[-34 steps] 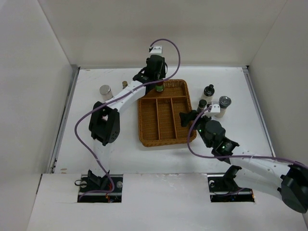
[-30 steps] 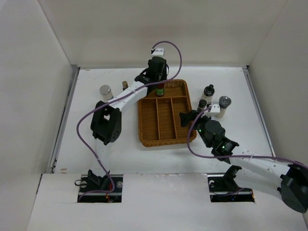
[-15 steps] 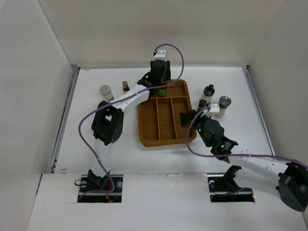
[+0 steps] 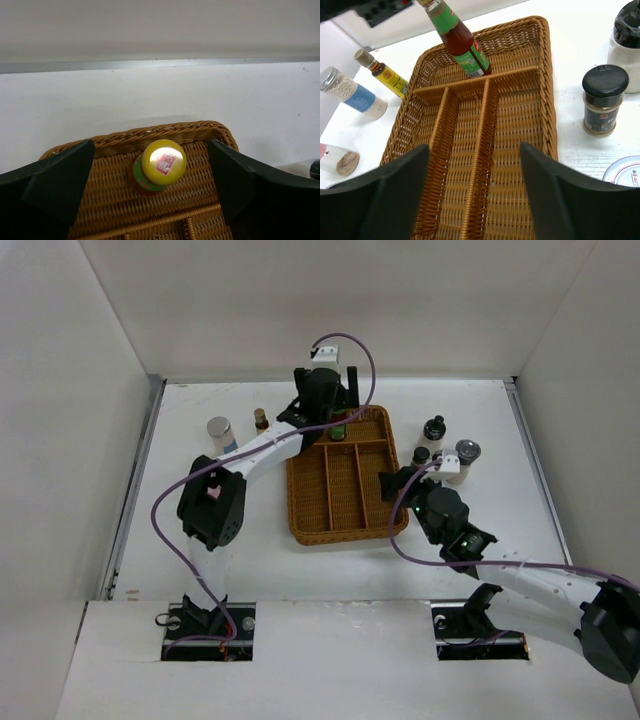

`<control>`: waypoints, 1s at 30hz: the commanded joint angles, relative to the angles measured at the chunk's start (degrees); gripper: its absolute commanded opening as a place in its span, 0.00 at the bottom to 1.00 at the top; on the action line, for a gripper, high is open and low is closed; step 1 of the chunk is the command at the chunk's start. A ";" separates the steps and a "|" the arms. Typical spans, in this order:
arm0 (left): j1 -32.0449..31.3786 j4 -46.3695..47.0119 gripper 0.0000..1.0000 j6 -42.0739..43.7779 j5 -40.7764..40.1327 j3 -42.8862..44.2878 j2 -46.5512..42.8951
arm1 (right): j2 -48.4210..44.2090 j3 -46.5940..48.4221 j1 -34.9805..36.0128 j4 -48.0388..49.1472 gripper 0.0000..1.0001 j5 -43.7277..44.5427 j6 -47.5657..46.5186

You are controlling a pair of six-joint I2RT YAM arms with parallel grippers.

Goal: Organize the condiment bottles

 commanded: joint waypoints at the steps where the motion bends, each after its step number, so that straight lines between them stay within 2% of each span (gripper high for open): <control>1: 0.82 8.26 1.00 1.13 -3.11 -3.58 -10.81 | -1.01 1.45 -0.18 1.27 0.69 0.07 0.18; 4: 1.52 12.57 1.00 1.22 -4.25 -8.33 -17.05 | -1.89 2.07 -0.09 -0.14 0.46 0.86 -0.09; 6: 1.70 16.43 1.00 0.95 -5.22 -12.80 -21.70 | -1.89 2.69 -0.35 -1.63 0.36 1.04 -0.09; 8: 1.70 19.86 1.00 0.17 -6.79 -18.33 -26.71 | -1.98 3.91 -0.88 -4.26 0.30 2.61 0.09; 10: 0.74 23.20 1.00 -1.33 -8.12 -25.18 -31.72 | -1.72 5.23 -1.50 -6.55 0.27 4.98 -0.09; 12: -0.75 26.36 0.90 -2.91 -8.56 -32.03 -36.03 | -1.54 6.90 -2.64 -9.10 0.27 6.92 -0.87; 13: -1.55 27.95 0.83 -3.79 -8.30 -36.08 -38.40 | -1.45 7.43 -3.77 -10.24 0.29 7.97 -1.23; 14: -2.69 29.27 0.74 -4.58 -8.12 -39.68 -40.25 | -1.45 7.87 -4.83 -11.30 0.36 9.02 -1.23; 16: -5.50 30.86 0.62 -5.38 -7.95 -46.37 -43.25 | -0.84 8.66 -6.85 -12.88 0.57 10.70 -1.67; 18: -7.61 31.82 0.58 -5.64 -7.86 -52.52 -45.53 | -0.05 9.10 -9.13 -14.37 0.75 11.58 -2.63; 19: -8.14 32.18 0.57 -5.64 -7.60 -54.99 -46.59 | 0.56 9.45 -10.80 -15.25 0.80 11.67 -2.98; 24: -9.72 34.28 0.59 -9.32 -6.63 -66.69 -52.92 | 6.19 12.79 -16.96 -20.09 0.86 8.07 -3.43; 30: -11.05 41.75 0.63 -9.86 -4.87 -74.08 -53.98 | 6.46 12.36 -14.87 -28.69 0.99 12.45 -0.62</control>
